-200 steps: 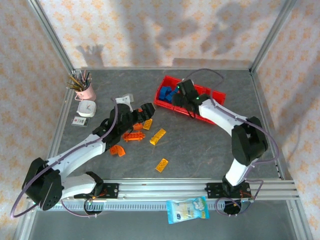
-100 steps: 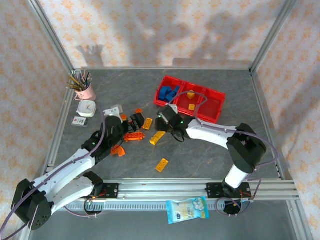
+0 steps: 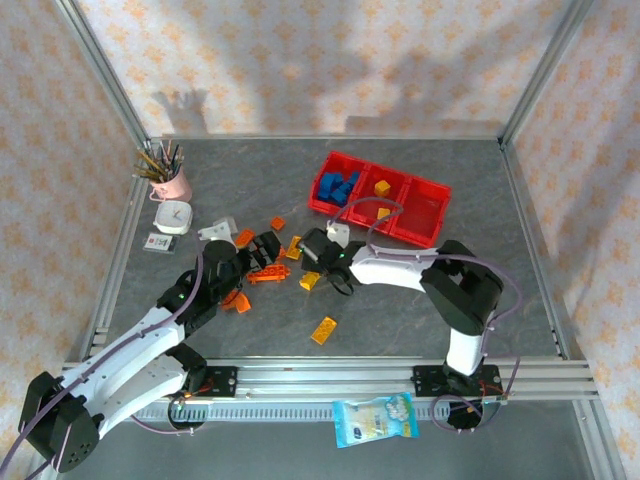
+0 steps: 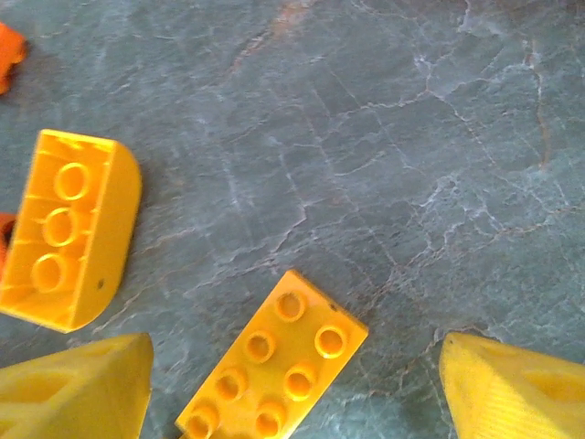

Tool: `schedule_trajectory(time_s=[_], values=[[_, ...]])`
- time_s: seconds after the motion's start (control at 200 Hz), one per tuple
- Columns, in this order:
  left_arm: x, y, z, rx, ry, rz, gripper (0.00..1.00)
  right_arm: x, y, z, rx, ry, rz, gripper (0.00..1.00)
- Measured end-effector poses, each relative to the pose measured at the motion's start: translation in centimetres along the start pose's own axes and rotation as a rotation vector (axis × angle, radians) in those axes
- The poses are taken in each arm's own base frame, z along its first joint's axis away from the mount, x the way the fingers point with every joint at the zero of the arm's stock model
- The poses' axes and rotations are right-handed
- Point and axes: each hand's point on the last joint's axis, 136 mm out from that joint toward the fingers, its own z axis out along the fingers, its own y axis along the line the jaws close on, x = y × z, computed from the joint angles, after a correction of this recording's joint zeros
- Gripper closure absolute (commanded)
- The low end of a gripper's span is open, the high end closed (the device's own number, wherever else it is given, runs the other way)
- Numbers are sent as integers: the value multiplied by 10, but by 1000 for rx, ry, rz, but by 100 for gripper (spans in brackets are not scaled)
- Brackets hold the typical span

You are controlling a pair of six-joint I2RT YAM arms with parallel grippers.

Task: Sort the legos into containers by color
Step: Pick up the lego from the center of the table.

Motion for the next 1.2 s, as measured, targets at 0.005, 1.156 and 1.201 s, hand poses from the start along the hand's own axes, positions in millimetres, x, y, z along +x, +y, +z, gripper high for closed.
schedule_trajectory(time_s=[0.005, 1.156, 1.201], values=[[0, 0, 0, 0, 0, 0, 1, 0, 0, 0, 1, 0, 0, 19], [10, 7, 9, -22, 46, 0, 1, 31, -46, -2, 162, 86, -49, 51], [11, 7, 9, -22, 46, -1, 1, 31, -47, -2, 165, 88, -58, 55]])
